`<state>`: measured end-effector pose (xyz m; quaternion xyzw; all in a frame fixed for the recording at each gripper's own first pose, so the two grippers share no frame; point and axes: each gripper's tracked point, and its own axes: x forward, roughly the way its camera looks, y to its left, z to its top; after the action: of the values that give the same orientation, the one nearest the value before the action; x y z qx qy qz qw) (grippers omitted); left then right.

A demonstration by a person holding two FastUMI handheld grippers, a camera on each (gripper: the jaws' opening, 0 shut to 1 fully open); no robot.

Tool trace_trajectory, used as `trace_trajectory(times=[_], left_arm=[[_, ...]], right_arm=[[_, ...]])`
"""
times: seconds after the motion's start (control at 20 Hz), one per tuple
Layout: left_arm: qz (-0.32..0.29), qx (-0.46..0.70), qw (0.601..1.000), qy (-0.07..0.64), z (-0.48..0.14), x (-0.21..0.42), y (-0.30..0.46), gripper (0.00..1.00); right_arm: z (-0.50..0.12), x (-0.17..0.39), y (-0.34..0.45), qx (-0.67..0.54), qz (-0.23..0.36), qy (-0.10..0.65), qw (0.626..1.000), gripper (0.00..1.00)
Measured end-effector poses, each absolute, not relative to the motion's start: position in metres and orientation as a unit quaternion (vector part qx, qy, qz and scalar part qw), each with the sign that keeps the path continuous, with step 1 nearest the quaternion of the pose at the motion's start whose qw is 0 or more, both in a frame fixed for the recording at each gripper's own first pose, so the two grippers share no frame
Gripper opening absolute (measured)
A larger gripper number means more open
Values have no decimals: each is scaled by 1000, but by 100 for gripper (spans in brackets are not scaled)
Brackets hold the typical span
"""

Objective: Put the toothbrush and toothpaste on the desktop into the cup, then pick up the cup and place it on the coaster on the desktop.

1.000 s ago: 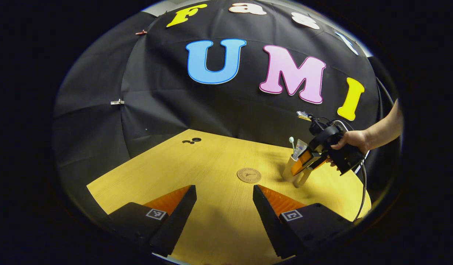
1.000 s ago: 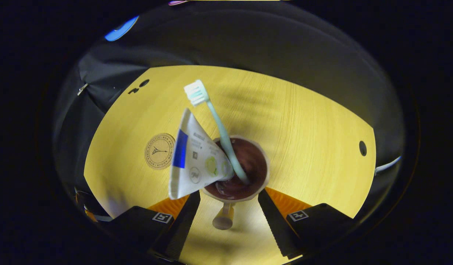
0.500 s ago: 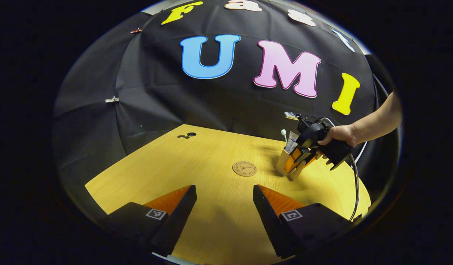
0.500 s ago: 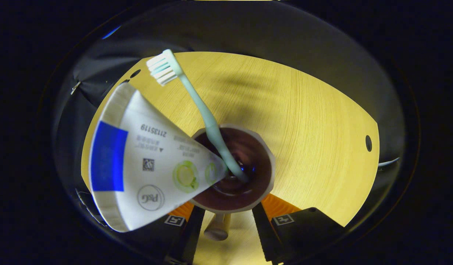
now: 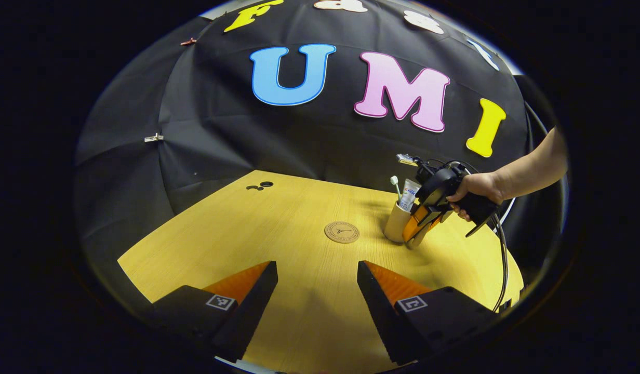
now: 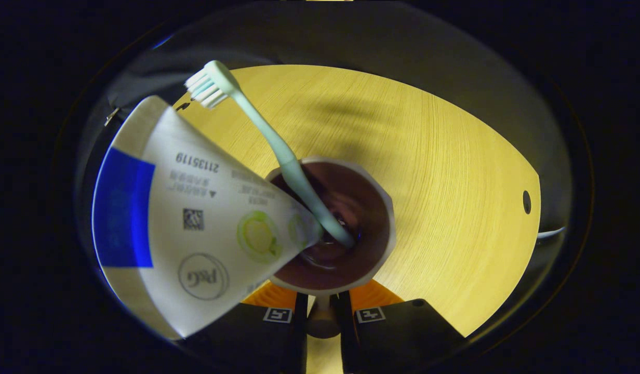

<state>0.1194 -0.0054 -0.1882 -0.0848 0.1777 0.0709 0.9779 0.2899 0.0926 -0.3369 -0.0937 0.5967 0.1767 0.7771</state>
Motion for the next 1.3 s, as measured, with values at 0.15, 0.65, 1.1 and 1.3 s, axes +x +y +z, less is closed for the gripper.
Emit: trace_trajectory(times=[0.15, 0.65, 1.1, 1.3], left_arm=[[71, -84, 977, 180, -191, 119, -4, 98], [61, -83, 978, 182, -195, 121, -6, 97], [74, -99, 971, 204, -215, 103, 11, 98], [89, -103, 968, 209, -222, 94, 29, 98]], right_arm=[[-329, 295, 92, -100, 176, 576, 792, 30], [-289, 285, 142, -115, 225, 542, 802, 24], [-294, 282, 196, -131, 239, 543, 794, 35], [-294, 282, 228, -140, 255, 540, 790, 35]])
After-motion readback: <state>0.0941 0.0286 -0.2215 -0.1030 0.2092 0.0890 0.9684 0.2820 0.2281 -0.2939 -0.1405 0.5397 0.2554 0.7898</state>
